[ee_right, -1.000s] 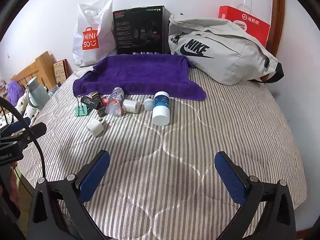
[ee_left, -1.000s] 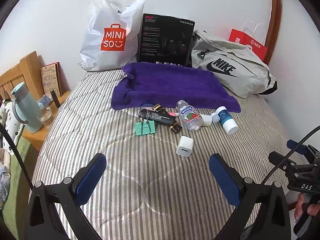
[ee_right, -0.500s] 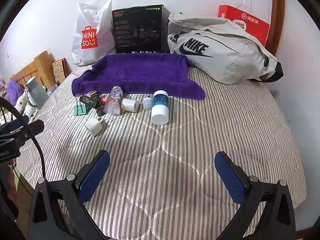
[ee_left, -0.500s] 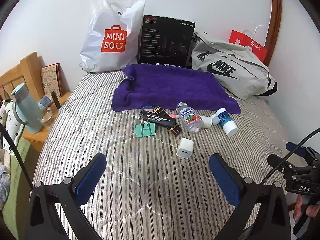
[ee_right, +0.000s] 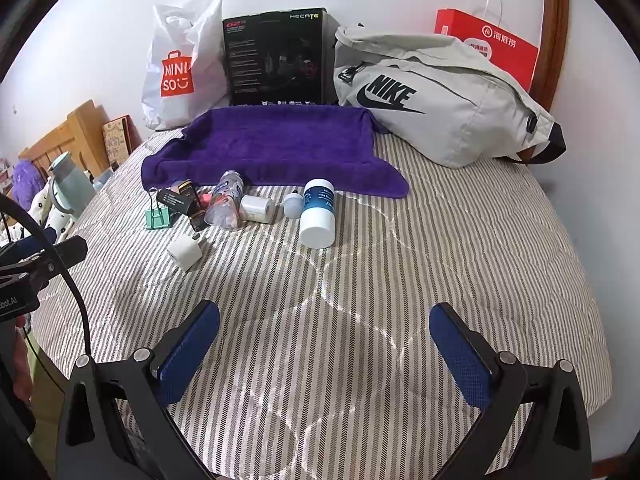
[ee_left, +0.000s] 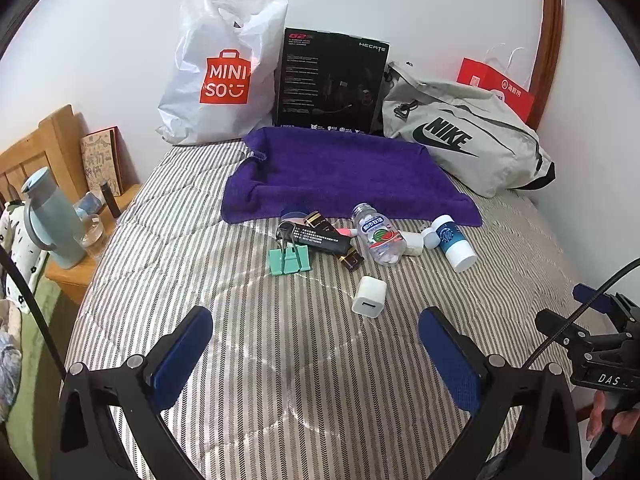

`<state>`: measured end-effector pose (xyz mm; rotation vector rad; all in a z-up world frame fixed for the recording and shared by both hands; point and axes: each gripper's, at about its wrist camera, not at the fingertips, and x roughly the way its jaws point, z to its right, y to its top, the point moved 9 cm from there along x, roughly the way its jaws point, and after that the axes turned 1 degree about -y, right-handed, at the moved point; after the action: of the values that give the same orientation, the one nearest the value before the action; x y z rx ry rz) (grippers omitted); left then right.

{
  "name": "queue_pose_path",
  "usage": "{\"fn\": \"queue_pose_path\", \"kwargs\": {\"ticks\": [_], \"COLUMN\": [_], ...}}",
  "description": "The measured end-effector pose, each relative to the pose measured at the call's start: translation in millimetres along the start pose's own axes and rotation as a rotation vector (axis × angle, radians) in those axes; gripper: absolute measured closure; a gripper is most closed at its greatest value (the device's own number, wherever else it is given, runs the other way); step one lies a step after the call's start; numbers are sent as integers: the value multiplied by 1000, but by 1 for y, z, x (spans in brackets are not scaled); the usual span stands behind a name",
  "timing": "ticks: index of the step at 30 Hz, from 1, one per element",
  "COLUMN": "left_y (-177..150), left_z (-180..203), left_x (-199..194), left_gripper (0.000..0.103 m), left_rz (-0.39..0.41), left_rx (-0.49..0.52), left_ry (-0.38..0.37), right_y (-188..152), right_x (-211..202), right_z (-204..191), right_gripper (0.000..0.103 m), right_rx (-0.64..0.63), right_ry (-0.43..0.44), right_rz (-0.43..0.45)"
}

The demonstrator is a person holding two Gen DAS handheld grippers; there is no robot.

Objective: Organize rigid objects
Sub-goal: 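Grasp the green binder clip with the left tool while the right tool grasps the white-and-blue bottle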

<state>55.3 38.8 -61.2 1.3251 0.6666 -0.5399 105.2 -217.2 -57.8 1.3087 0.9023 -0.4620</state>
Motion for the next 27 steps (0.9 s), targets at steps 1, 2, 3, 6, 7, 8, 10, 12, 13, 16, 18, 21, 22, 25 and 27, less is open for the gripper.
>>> {"fn": "queue_pose_path", "kwargs": {"ticks": [1, 2, 3, 6, 7, 8, 10, 12, 13, 16, 18, 21, 22, 25, 27], "left_y": [0, 0, 0, 1, 2, 2, 4, 6, 7, 8, 9, 8, 7, 7, 7], "left_z": [0, 0, 0, -1, -2, -3, -5, -9, -11, -19, -22, -27, -29, -32, -35], "left_x": [0, 1, 1, 4, 6, 9, 15, 25, 32, 55, 68, 90, 98, 114, 125], "left_gripper": [0, 0, 0, 0, 0, 0, 0, 0, 0, 0, 0, 0, 0, 0, 0], "left_rz": [0, -1, -2, -4, -6, -8, -13, -24, -30, -61, -72, -100, -116, -126, -135], "left_rx": [1, 1, 0, -1, -4, -6, -10, -17, -21, -51, -61, -78, -88, -106, -108], "left_ry": [0, 1, 2, 5, 7, 6, 7, 17, 22, 37, 45, 54, 51, 56, 74], "right_y": [0, 0, 0, 0, 0, 0, 0, 1, 1, 2, 1, 1, 1, 0, -1], "right_x": [0, 0, 0, 0, 1, 2, 5, 9, 13, 23, 30, 43, 49, 62, 70], "right_z": [0, 0, 1, 1, 2, 2, 3, 4, 6, 7, 9, 11, 12, 13, 13], "right_gripper": [0, 0, 0, 0, 0, 0, 0, 0, 0, 0, 0, 0, 0, 0, 0], "right_rx": [2, 3, 3, 3, 4, 4, 7, 8, 8, 6, 7, 9, 11, 18, 19], "right_ry": [1, 2, 3, 4, 5, 6, 8, 9, 10, 16, 14, 10, 11, 14, 13], "right_rz": [-1, 0, 0, 1, 0, -2, -7, -13, -19, -37, -47, -65, -72, -91, -101]}}
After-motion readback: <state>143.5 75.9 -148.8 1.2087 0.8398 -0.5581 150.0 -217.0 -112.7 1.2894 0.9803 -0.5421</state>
